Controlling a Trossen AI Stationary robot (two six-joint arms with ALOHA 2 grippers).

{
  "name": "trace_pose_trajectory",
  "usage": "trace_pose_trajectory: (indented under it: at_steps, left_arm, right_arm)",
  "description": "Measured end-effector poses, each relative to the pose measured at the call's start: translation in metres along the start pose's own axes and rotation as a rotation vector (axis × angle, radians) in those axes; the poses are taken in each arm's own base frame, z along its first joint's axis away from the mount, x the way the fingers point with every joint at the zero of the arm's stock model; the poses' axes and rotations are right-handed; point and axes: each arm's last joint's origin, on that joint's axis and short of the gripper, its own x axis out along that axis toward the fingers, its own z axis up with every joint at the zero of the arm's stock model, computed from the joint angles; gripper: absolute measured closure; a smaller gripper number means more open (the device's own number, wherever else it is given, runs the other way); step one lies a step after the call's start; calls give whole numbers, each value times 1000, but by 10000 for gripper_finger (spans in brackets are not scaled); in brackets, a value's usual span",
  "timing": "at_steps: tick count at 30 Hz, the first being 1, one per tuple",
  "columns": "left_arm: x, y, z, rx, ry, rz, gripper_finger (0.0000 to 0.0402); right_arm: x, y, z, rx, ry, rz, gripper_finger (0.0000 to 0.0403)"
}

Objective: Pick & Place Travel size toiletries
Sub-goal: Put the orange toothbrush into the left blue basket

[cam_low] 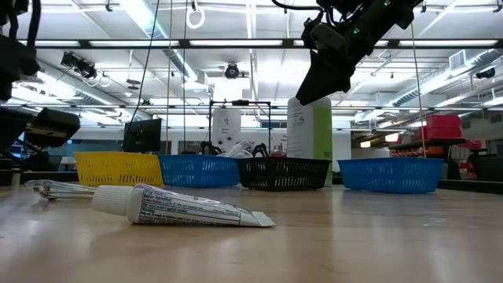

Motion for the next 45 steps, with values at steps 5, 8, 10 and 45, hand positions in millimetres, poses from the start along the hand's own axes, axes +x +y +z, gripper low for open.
trace_pose_trajectory:
  at_steps: [5,8,10,45]
  left_arm:
    - [0,1,1,43,-8,31,372]
    - [0,1,3,79,-28,34,373]
    - [-2,0,10,123,-41,45,371]
    - [-74,196,43,-1029,-347,874,363]
  right_arm:
    - [0,0,0,0,-1,0,259]
    - [0,0,0,0,-1,0,258]
    - [0,0,0,0,-1,0,257]
    - [0,2,8,8,-85,17,257]
